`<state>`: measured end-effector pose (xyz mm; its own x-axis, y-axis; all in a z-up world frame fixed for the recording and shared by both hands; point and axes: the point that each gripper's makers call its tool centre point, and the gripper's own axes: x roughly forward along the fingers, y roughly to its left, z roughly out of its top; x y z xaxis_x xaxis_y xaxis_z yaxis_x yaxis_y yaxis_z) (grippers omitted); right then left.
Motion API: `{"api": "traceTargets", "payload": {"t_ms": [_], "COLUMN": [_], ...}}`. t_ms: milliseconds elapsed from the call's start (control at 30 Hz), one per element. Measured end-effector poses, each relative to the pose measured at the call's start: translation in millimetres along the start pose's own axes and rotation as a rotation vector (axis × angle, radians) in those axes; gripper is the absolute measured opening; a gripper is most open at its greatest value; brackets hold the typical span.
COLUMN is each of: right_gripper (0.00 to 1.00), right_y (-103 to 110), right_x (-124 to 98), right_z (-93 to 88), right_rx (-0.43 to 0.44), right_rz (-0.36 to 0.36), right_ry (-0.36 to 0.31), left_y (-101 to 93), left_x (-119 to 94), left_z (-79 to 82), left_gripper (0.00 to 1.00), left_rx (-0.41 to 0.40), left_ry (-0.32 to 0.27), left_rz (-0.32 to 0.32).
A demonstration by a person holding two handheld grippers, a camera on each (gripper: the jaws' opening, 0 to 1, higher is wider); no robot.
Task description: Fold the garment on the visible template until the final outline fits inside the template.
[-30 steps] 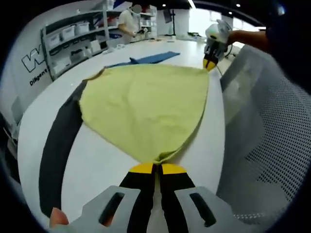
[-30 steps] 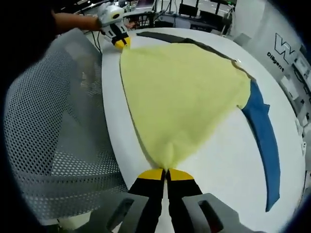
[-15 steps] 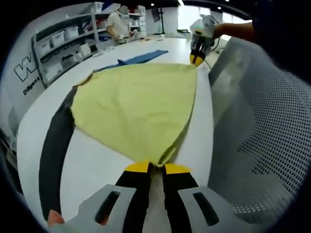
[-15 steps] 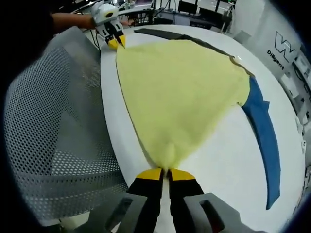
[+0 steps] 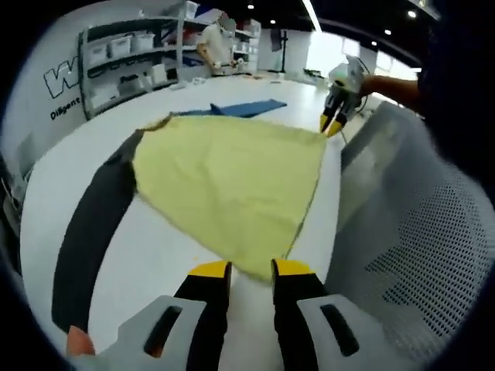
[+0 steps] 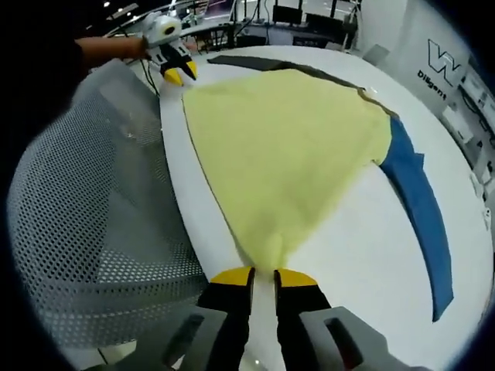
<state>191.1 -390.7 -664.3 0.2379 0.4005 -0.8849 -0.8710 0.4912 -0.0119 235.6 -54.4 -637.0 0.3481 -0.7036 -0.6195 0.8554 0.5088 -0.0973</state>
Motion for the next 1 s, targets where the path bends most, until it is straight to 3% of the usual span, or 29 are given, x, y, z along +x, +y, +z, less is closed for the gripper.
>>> {"api": "traceTargets", "payload": {"t_ms": [200,367,533,633,833,1000], "right_gripper": [0.12,0.17,0.19,0.26,0.34,0.38], "right_y": [-6,-13,-15,-16,-22,-28], "right_x": [-14,-22,-17,-14,-11,-10], "right_z": [5.5,24.1,37.6,44.6,61.4,69.9], "right_rx": [0.030,0.054,0.059,0.060,0.066,0.073], "right_rz": [-0.023,-0.056,-0.075,-0.088,-0.122,-0.145], "right_ry": [-0.040,-0.117,-0.159,-0.184,-0.244,-0.276], "left_y": [3.3,-0.3,-5.1,-5.4,-0.1,7.4], "left_x": [-6,-5,1,5,10,12], "left_z": [29.7,48.5,57.1,58.2,59.9,70.2], "left_gripper": [0.18,0.20,0.23,0.27,0.35,0.46], "left_rx": [-0.019,-0.026,-0.017,-0.018,-0.033,-0.060], "left_ry": [-0.096,-0.144,-0.152,-0.155,-0.155,-0.194], "left_rz": [0.013,0.019,0.017,0.021,0.049,0.094]}}
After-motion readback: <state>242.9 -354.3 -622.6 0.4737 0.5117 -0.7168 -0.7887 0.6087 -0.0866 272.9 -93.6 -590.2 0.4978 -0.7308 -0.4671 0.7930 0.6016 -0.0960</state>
